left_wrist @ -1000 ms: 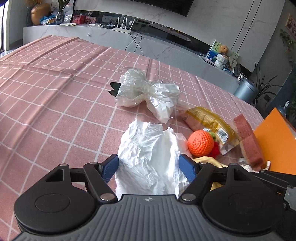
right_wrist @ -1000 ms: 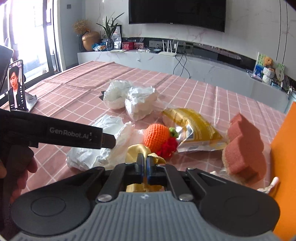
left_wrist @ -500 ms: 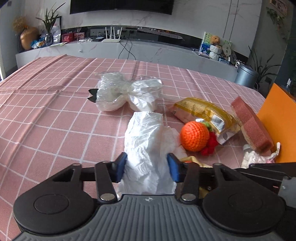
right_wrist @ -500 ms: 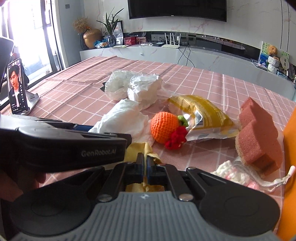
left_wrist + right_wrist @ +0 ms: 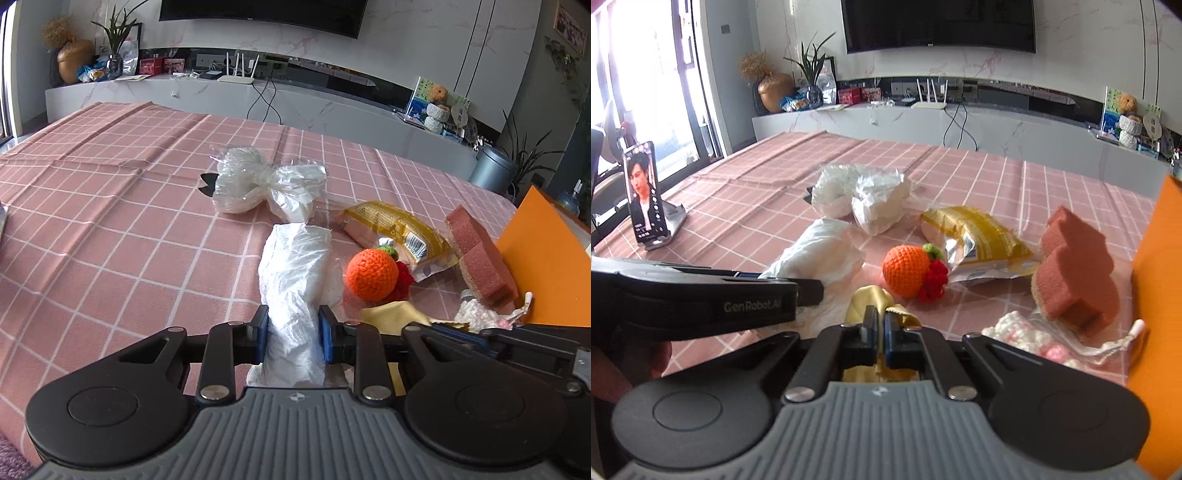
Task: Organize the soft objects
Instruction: 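Grasp the yellow cloth with the right gripper while the left grasps the white tissue, then carry the yellow cloth and white tissue into the orange box with both grippers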
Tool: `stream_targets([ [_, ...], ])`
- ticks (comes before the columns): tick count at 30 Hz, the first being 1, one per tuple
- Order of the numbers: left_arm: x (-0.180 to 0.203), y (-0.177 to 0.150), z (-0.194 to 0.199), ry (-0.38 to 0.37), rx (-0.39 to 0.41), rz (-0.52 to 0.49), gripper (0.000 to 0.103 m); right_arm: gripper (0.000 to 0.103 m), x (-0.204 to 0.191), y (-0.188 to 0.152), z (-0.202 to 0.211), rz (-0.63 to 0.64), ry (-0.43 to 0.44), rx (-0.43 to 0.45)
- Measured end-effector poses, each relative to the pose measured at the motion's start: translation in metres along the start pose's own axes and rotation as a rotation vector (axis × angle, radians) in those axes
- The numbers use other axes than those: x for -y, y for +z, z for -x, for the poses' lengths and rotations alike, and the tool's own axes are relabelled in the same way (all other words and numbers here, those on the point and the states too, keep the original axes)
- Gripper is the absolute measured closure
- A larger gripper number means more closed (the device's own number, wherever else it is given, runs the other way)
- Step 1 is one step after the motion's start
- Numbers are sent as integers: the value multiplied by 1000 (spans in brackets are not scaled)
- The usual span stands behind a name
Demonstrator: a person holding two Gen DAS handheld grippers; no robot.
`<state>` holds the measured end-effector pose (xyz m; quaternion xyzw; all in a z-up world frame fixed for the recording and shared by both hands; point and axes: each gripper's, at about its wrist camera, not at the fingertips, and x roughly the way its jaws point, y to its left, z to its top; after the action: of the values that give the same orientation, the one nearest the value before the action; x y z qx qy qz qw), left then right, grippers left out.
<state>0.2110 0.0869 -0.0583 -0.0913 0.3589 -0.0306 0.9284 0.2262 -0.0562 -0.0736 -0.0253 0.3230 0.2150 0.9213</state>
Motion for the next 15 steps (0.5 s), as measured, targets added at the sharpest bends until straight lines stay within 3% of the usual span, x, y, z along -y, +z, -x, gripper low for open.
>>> stream_targets([
  [15,50,4,70,-98,113,-88,72,103,23,7,120,-37,-122,222],
])
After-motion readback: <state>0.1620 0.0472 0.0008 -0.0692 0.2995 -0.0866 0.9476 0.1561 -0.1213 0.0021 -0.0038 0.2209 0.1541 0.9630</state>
